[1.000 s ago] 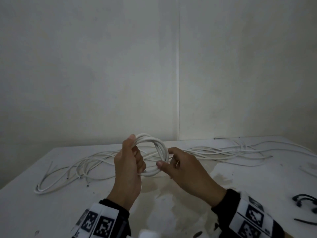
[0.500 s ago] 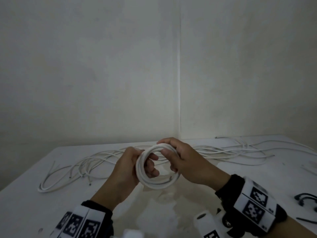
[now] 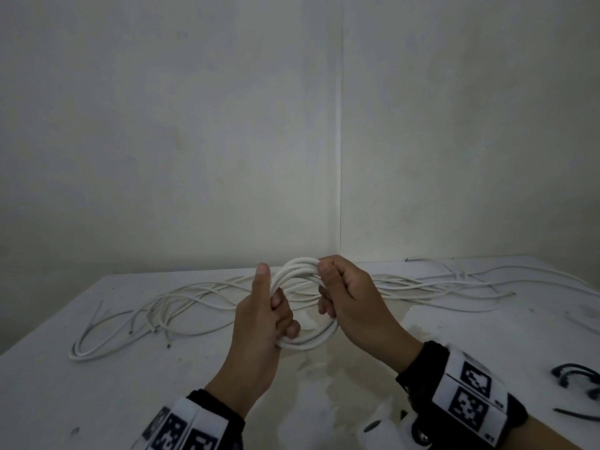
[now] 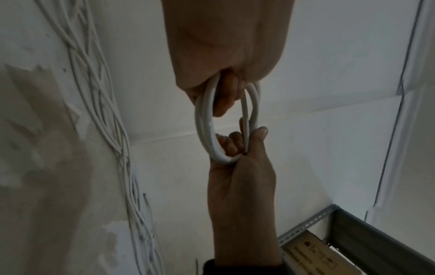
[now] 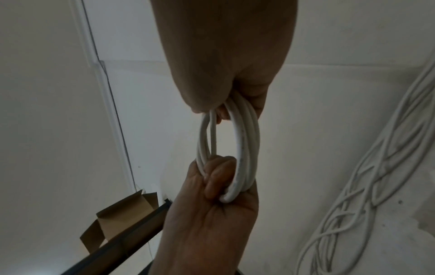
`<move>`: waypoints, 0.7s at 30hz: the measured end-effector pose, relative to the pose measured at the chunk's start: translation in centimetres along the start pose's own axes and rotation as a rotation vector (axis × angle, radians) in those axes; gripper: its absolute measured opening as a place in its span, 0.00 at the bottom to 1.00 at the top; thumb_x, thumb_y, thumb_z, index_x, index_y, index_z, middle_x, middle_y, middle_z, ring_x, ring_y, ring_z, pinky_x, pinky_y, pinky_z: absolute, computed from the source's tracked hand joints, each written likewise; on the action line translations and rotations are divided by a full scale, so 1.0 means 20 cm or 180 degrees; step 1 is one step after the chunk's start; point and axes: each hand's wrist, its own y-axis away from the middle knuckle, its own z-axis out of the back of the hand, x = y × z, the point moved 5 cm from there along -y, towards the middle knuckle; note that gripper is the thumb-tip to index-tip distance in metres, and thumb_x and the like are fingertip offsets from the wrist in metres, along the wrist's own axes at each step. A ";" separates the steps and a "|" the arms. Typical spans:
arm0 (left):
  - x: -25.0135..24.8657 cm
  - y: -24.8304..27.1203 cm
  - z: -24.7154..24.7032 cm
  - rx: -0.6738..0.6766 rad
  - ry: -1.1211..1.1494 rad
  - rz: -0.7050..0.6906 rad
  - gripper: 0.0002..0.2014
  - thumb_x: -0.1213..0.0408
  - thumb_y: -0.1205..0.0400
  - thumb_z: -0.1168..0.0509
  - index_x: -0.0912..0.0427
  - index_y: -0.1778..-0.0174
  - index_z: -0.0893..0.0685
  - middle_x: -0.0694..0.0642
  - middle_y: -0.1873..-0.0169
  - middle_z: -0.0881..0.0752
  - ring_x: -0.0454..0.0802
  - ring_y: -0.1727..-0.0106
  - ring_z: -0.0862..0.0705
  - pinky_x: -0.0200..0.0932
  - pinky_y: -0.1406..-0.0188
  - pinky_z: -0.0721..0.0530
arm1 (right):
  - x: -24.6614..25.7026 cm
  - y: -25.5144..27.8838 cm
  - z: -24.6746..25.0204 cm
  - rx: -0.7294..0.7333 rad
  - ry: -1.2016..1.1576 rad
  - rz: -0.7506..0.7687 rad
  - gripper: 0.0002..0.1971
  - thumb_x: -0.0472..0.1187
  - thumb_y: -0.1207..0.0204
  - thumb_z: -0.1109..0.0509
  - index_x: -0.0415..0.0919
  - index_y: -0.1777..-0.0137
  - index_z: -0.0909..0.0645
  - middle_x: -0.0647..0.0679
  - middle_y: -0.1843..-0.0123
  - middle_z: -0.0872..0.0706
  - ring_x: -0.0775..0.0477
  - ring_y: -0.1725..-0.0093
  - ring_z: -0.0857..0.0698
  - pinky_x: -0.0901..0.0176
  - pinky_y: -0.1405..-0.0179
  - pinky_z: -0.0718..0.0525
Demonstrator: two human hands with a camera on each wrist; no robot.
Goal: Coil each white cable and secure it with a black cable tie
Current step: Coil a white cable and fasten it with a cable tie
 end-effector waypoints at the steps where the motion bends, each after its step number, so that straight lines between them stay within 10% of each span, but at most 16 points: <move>1: 0.01 -0.01 0.01 0.0160 -0.0100 0.0060 0.25 0.47 0.17 0.47 0.57 0.77 0.35 0.49 0.87 0.38 0.44 0.86 0.38 0.37 0.83 0.29 | -0.01 0.00 0.01 -0.0027 0.0050 0.0004 0.12 0.43 0.17 0.44 0.47 0.61 0.25 0.60 0.81 0.26 0.59 0.79 0.28 0.53 0.69 0.25; 5: -0.02 -0.02 0.01 0.1046 -0.0921 0.0314 0.25 0.40 0.26 0.45 0.59 0.77 0.23 0.55 0.81 0.24 0.51 0.78 0.22 0.52 0.59 0.18 | 0.02 0.01 0.02 0.0252 0.0512 0.0199 0.12 0.44 0.18 0.42 0.54 0.64 0.28 0.62 0.79 0.25 0.59 0.79 0.28 0.66 0.72 0.29; 11: -0.02 0.00 -0.05 0.0639 -0.1191 0.0001 0.21 0.53 0.18 0.42 0.55 0.78 0.34 0.46 0.84 0.38 0.42 0.84 0.40 0.35 0.84 0.34 | 0.04 -0.01 0.02 0.0426 0.0572 0.0247 0.13 0.41 0.18 0.42 0.56 0.64 0.26 0.59 0.75 0.23 0.58 0.76 0.27 0.64 0.71 0.27; 16: -0.01 -0.03 -0.04 0.0180 -0.0682 -0.0017 0.22 0.55 0.17 0.41 0.55 0.77 0.37 0.45 0.85 0.40 0.41 0.85 0.43 0.33 0.87 0.38 | 0.00 0.00 0.03 0.0414 0.0363 0.0124 0.15 0.53 0.24 0.44 0.50 0.44 0.23 0.56 0.72 0.24 0.61 0.70 0.23 0.67 0.64 0.24; 21: 0.01 -0.03 -0.04 0.0202 -0.0593 0.0015 0.20 0.54 0.18 0.41 0.57 0.75 0.33 0.46 0.85 0.38 0.41 0.85 0.40 0.33 0.86 0.34 | 0.00 0.01 0.05 0.0325 0.0662 0.0253 0.08 0.44 0.18 0.42 0.51 0.41 0.26 0.56 0.73 0.24 0.61 0.72 0.23 0.74 0.69 0.28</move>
